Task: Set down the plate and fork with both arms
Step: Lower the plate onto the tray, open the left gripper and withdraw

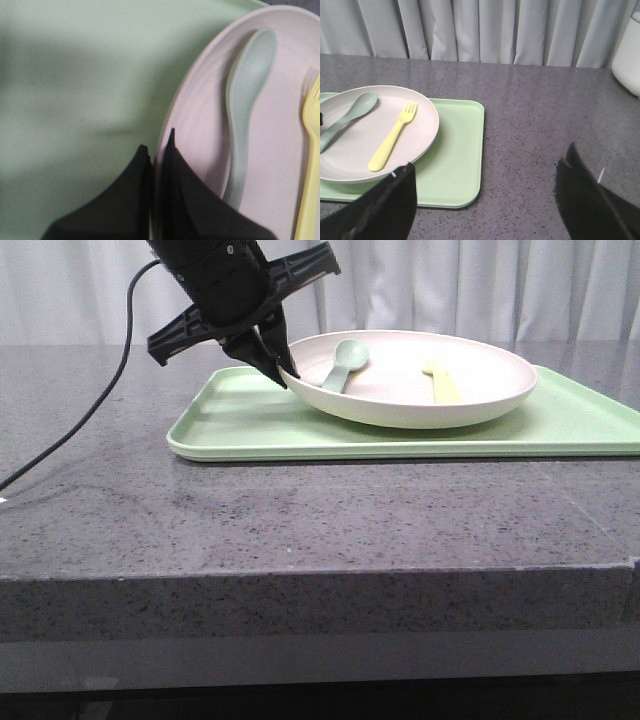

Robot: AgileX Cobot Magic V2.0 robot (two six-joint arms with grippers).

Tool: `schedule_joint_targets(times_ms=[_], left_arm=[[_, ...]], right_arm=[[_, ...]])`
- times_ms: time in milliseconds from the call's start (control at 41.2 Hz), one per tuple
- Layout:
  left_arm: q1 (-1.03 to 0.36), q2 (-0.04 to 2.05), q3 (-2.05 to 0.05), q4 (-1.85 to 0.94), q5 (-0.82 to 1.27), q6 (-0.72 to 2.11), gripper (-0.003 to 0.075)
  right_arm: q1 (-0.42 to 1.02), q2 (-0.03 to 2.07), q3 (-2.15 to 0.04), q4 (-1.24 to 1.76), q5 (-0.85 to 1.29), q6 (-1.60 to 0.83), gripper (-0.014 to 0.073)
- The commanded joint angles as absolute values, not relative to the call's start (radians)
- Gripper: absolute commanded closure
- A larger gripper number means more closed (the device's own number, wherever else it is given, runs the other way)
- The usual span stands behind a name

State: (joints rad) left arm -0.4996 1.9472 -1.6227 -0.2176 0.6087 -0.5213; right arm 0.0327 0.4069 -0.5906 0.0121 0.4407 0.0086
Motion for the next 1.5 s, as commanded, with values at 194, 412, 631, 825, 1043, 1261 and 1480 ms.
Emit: schedule_joint_targets(times_ms=[194, 412, 631, 825, 1043, 1261, 1480], left_arm=[[-0.509, 1.897, -1.663, -0.218, 0.581, -0.55, 0.0738], [-0.509, 1.907, -1.663, -0.218, 0.594, -0.55, 0.0627], [-0.509, 1.907, -1.664, -0.258, 0.596, -0.55, 0.0337], [-0.509, 1.844, -1.674, -0.264, 0.616, -0.439, 0.0313], [-0.504, 1.692, -1.674, -0.249, 0.708, -0.178, 0.0312], [-0.445, 1.511, -1.669, -0.259, 0.949, 0.059, 0.0312], [-0.327, 1.302, -1.515, -0.467, 0.977, 0.355, 0.0312]], right_arm=[[0.025, 0.421, -0.619, 0.0, 0.353, 0.0, 0.0011], [0.025, 0.421, -0.619, 0.0, 0.353, 0.0, 0.0011], [0.025, 0.421, -0.619, 0.0, 0.352, 0.0, 0.0011], [0.025, 0.421, -0.619, 0.0, 0.358, 0.0, 0.0011], [0.025, 0.421, -0.619, 0.0, 0.366, 0.0, 0.0011], [0.025, 0.423, -0.622, 0.016, 0.416, 0.0, 0.0011], [0.025, 0.459, -0.649, 0.083, 0.493, 0.0, 0.0011]])
